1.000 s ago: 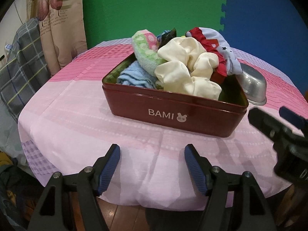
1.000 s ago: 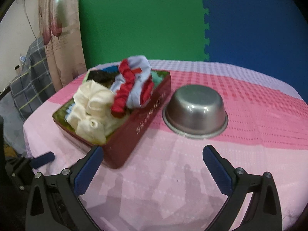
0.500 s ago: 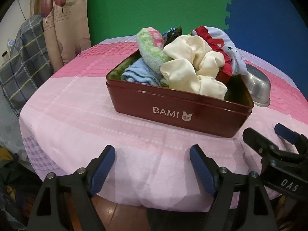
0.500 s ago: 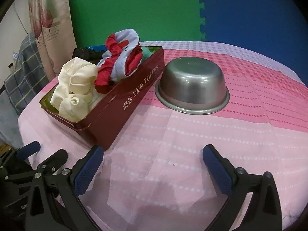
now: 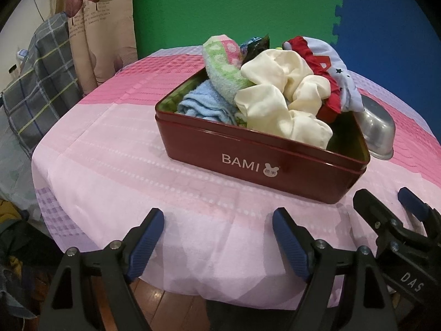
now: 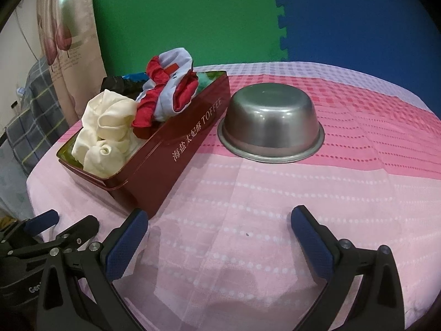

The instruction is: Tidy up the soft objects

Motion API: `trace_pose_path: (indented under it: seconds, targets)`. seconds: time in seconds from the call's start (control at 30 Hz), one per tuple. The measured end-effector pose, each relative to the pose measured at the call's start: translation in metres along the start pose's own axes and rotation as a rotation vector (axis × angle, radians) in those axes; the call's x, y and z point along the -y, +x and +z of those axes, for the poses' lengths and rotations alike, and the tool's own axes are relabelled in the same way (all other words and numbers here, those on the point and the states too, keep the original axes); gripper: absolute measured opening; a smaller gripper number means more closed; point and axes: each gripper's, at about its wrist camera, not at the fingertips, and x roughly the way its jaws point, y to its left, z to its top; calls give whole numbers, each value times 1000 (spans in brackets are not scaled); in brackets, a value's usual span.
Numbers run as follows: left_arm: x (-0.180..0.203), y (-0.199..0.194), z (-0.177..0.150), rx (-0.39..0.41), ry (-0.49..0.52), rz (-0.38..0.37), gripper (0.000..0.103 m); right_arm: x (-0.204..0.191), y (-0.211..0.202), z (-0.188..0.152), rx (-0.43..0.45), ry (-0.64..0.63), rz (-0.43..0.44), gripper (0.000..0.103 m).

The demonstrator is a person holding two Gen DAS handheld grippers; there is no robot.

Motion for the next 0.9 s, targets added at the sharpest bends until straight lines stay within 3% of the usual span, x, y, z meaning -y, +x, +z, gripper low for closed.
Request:
trace_pose_path:
  seconds: [0.17,0.9]
  targets:
    - [3,-1,-1,8,7,8,84,7,-4,-1,28,57,20,103]
    - [1,0,-1,0,-17,3,88,5,-3,1,16,33,10,103]
